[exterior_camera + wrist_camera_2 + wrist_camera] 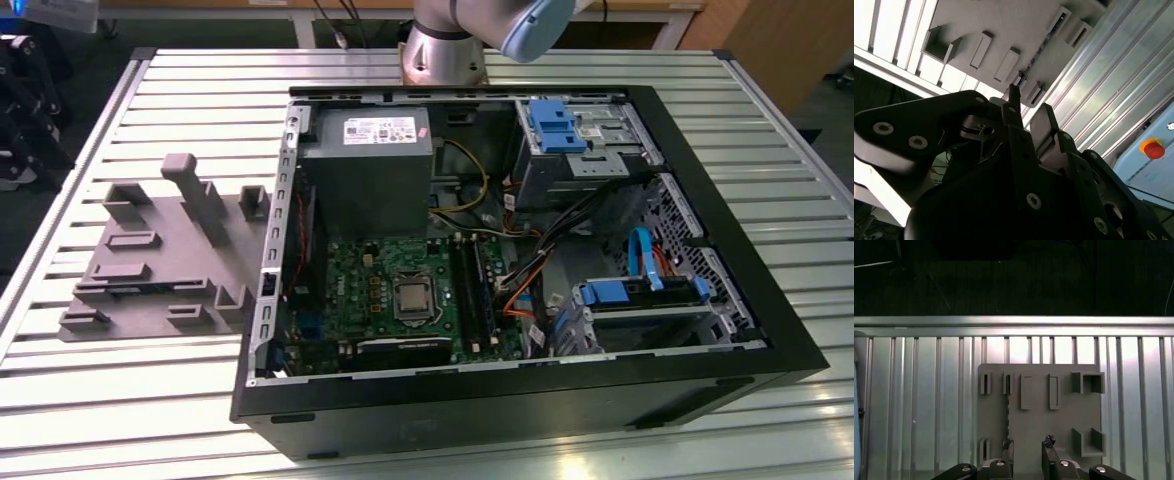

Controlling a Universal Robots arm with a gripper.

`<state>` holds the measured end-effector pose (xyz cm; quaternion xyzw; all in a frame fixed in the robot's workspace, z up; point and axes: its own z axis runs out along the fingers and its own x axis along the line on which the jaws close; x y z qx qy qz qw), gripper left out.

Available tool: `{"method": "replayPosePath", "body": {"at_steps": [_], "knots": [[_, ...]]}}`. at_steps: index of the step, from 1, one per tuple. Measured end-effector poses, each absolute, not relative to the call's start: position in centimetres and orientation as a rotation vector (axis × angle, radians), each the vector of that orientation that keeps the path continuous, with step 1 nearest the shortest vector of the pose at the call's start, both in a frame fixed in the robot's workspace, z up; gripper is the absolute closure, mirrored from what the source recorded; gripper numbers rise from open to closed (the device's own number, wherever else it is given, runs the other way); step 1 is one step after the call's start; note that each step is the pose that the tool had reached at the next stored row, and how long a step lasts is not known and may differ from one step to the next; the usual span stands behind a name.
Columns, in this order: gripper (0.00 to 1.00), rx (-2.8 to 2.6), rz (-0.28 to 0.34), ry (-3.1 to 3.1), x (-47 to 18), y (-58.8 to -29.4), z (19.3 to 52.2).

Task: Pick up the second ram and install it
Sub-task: 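Pick up the second ram and move it above second insertion slot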

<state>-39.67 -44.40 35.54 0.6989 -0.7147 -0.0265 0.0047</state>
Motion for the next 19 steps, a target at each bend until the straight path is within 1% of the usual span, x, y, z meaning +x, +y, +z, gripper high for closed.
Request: {"method": "replayPosePath", "body": {"at_steps": [19], "knots": [[0.64,2.189,-0.083,-2.239,-39.67,-44.4,34.87]]}}
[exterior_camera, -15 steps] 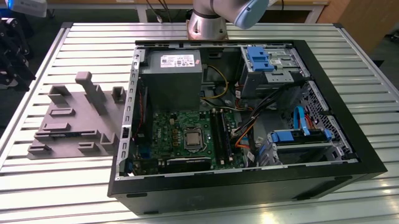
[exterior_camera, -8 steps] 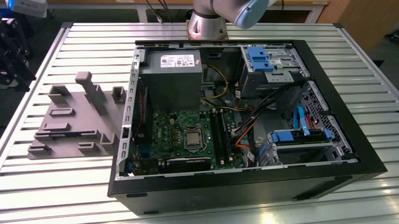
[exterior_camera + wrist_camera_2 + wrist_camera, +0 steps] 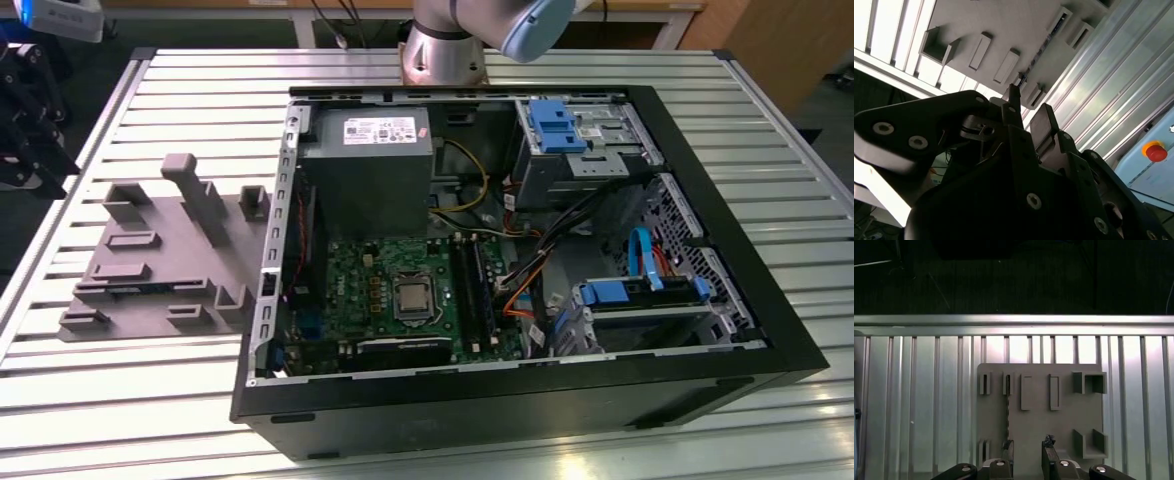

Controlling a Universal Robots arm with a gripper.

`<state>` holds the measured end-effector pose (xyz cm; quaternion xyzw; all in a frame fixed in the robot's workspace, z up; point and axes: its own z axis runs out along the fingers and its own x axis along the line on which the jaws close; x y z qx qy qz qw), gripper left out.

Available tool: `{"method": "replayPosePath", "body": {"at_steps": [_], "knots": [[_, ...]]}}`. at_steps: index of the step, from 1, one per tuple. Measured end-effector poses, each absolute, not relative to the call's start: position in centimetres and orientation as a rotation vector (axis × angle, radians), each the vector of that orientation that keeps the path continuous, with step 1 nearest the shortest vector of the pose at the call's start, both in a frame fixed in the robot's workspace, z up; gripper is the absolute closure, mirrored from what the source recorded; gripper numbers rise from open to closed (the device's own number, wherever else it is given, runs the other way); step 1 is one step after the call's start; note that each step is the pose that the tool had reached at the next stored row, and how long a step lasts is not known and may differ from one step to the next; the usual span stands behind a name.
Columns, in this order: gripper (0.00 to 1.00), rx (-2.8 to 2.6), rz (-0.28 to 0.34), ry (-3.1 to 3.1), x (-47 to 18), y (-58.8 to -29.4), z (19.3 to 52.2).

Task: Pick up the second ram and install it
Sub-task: 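Pick up the second ram and move it above second insertion slot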

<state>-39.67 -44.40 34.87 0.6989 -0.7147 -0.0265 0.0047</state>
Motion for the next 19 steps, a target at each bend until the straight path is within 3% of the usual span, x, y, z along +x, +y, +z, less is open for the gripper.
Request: {"method": "replayPosePath", "body": {"at_steps": [19], "knots": [[0.64,2.189,-0.083,-2.238,-39.7,-44.4,33.4]]}}
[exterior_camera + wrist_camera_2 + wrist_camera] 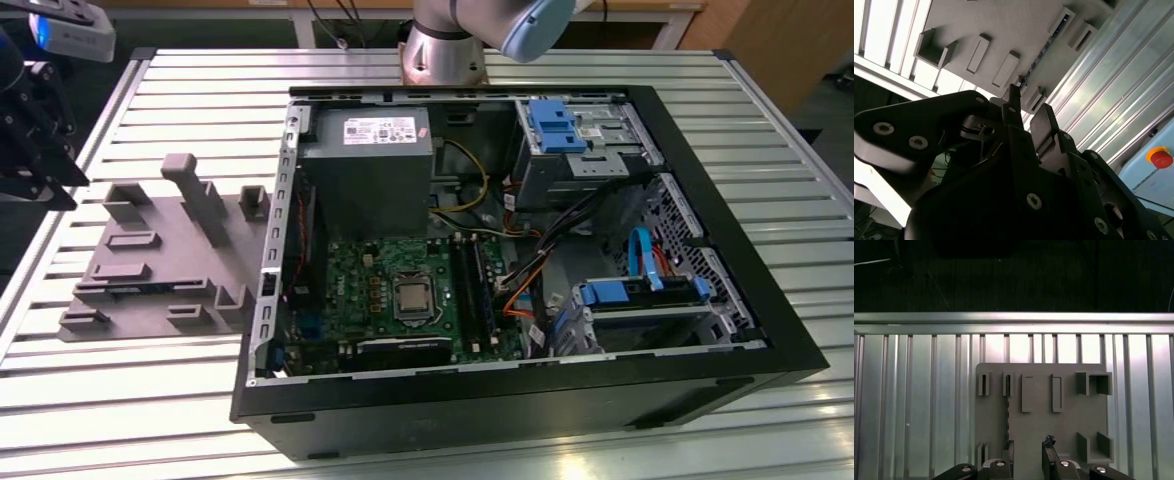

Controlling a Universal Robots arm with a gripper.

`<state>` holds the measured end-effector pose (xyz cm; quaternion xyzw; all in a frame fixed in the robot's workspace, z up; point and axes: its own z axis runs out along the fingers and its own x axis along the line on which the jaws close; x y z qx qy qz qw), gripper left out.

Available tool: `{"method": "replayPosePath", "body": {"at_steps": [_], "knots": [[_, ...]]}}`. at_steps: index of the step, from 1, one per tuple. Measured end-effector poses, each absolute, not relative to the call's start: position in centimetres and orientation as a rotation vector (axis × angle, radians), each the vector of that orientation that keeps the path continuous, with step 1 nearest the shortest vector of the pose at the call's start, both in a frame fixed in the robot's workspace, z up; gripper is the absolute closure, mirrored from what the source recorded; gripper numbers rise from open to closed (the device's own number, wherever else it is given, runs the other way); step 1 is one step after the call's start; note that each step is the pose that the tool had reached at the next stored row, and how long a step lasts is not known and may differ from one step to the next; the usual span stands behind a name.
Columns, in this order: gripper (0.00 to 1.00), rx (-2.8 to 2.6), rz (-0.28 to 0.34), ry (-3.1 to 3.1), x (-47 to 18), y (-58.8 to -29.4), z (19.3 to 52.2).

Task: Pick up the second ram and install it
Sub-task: 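Pick up the second ram and move it above second insertion slot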

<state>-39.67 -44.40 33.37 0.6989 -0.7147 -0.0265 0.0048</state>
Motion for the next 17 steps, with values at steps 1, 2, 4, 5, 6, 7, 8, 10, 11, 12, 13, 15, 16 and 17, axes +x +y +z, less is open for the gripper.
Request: {"method": "replayPosePath", "body": {"at_steps": [1,2,4,5,6,7,8,10,11,12,13,15,16,17], "knots": [[0.64,2.189,-0.083,-2.238,-39.67,-44.4,33.35],[0.64,2.189,-0.083,-2.238,-39.67,-44.4,33.34],[0.64,2.189,-0.083,-2.239,-39.66,-44.4,33.33],[0.64,2.189,-0.083,-2.239,-39.67,-44.4,33.33],[0.63,2.189,-0.083,-2.239,-39.67,-44.4,33.33],[0.63,2.189,-0.083,-2.238,-39.67,-44.4,33.32],[0.63,2.189,-0.083,-2.238,-39.66,-44.4,33.32],[0.57,2.189,-0.083,-2.239,-39.66,-44.4,33.32],[0.57,2.189,-0.083,-2.239,-39.66,-44.4,33.32],[0.57,2.189,-0.083,-2.239,-39.66,-44.4,33.31],[0.57,2.189,-0.083,-2.239,-39.67,-44.4,33.31],[0.57,2.189,-0.083,-2.239,-39.67,-44.4,33.29],[0.57,2.19,-0.083,-2.239,-39.67,-44.4,33.27],[0.57,2.19,-0.083,-2.239,-39.67,-44.4,33.24]]}}
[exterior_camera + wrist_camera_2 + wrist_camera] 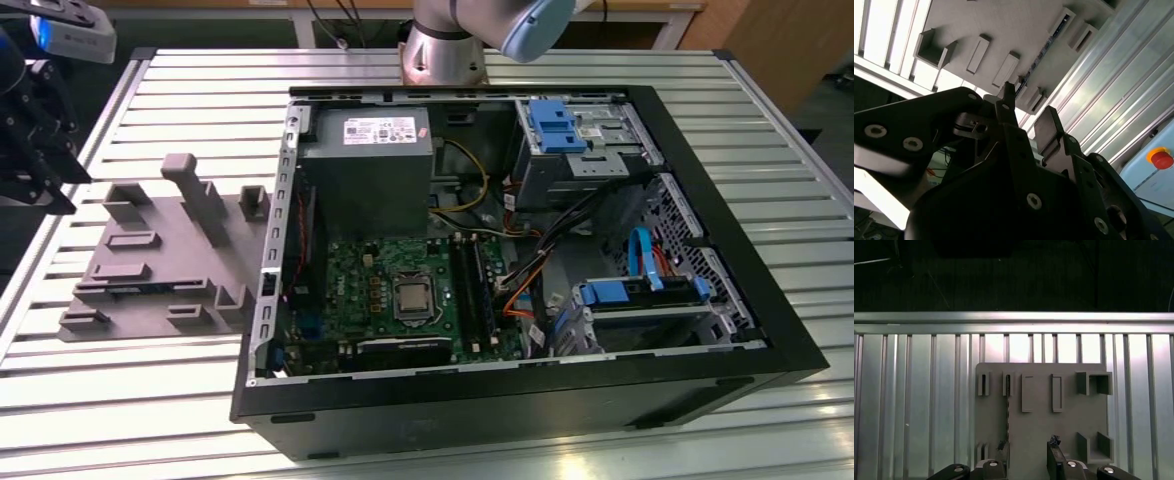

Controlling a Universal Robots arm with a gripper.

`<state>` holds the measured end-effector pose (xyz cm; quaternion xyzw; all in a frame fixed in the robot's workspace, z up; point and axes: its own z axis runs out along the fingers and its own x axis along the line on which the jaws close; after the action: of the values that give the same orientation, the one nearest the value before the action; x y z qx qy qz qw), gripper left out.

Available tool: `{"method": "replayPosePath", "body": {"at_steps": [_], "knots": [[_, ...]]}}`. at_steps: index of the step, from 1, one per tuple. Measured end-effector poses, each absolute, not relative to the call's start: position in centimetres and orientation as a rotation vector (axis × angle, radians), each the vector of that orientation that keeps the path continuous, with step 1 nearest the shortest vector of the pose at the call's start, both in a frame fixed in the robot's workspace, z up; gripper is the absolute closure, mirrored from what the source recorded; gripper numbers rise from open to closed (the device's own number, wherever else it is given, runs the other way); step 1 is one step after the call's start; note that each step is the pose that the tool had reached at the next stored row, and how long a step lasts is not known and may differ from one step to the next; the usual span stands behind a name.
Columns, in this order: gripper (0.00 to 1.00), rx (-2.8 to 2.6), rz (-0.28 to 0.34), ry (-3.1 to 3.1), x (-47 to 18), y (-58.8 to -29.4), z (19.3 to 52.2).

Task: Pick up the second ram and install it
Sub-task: 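Pick up the second ram and move it above second insertion slot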

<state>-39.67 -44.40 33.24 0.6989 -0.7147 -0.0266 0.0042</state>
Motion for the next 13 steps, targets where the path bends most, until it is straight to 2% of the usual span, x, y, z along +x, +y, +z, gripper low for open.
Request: {"method": "replayPosePath", "body": {"at_steps": [13], "knots": [[0.57,2.202,-0.104,-2.251,-39.71,-44.56,32.79]]}}
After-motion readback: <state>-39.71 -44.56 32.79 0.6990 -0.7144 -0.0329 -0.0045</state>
